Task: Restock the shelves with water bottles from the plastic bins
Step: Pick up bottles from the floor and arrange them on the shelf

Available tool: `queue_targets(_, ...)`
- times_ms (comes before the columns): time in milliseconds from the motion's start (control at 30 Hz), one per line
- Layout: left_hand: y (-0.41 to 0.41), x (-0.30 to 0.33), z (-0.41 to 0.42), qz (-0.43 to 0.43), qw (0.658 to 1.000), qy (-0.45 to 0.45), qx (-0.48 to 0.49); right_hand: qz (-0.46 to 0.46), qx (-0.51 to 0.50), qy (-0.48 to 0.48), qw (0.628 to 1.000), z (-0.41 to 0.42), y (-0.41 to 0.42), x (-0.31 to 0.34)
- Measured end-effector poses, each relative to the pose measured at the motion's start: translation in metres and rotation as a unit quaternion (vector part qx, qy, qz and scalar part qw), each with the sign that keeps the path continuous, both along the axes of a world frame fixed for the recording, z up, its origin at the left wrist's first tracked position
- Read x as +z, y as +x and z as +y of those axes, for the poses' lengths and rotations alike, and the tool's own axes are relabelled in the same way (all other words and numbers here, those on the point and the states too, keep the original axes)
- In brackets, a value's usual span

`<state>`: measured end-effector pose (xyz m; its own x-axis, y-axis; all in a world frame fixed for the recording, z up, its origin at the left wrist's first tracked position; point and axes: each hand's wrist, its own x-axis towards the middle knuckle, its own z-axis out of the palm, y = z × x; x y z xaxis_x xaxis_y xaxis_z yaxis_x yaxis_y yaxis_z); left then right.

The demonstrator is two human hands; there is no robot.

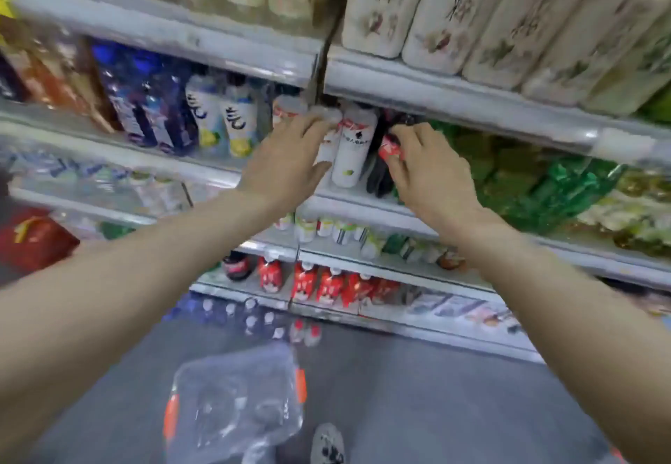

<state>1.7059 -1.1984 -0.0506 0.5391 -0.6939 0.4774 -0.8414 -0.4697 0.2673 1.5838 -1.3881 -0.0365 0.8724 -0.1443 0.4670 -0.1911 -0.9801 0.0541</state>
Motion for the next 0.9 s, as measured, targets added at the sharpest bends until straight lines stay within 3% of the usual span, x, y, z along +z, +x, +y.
queue_targets(167,-0.014,-0.145,0.016,0.066,0.994,0.081,-0.025,0.109,-0.01,0.07,0.992,0.016,-0.017,-0.149)
queue_targets(433,-0.042,-0.399,0.035,0.147,0.974,0.169,-0.027,0.2,-0.019,0.153,0.968,0.031,-0.042,-0.391)
queue_targets(733,-0.055,-0.652,0.032,0.177,0.952,0.251,-0.007,0.315,-0.037,0.252,0.914,0.049,-0.055,-0.662)
queue_targets(900,-0.051,-0.749,0.019,0.163,0.952,0.256,-0.034,0.31,-0.066,0.289,0.904,0.045,-0.033,-0.765)
